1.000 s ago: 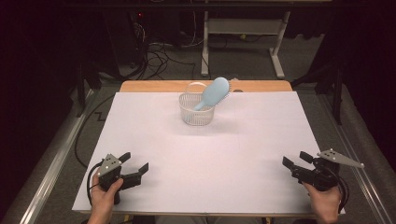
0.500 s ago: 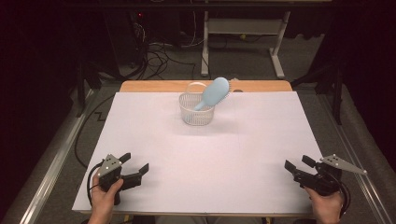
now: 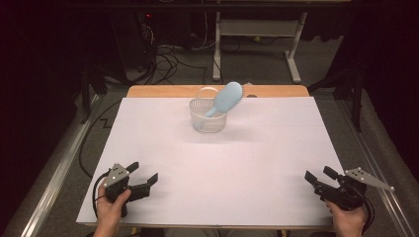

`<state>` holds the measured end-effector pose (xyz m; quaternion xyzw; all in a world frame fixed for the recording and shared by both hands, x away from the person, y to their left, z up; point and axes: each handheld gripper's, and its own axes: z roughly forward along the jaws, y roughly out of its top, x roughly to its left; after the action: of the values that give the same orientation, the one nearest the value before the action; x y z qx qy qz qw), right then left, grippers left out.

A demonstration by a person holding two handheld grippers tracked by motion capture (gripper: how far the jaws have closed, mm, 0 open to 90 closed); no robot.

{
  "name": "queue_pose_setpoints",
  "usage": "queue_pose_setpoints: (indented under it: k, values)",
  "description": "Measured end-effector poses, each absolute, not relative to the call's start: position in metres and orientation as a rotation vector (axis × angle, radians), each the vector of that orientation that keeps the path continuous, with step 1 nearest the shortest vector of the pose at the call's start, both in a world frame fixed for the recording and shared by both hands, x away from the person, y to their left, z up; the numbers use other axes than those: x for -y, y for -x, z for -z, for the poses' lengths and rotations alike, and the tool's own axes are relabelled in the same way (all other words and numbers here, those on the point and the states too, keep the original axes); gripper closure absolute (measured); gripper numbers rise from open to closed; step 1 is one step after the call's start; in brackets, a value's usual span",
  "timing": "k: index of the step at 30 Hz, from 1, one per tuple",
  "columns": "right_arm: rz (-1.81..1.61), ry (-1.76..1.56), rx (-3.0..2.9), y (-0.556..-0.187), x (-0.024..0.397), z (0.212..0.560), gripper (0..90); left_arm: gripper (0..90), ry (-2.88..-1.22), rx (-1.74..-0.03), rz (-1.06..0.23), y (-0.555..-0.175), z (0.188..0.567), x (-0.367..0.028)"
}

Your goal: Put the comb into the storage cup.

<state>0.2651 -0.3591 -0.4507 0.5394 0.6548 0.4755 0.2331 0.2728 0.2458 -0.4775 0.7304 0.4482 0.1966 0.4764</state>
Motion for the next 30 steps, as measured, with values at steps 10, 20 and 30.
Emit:
queue_pose_setpoints:
  k: [10, 20, 30]
  values:
    - [-1.292, -1.463, -1.790, -0.2610, 0.3604, 0.4526, 20.3, 15.3, -1.781, -1.089, -0.480, -0.2723, 0.4759, -0.2462]
    - [-1.326, -1.486, -1.787, -0.2610, 0.3647, 0.4557, 19.7, 15.3, -1.810, -1.089, -0.474, -0.2730, 0.4759, -0.2437]
    - [-1.337, -1.481, -1.776, -0.2602, 0.3649, 0.4552, 19.7, 15.4, -1.811, -1.114, -0.474, -0.2737, 0.4769, -0.2459]
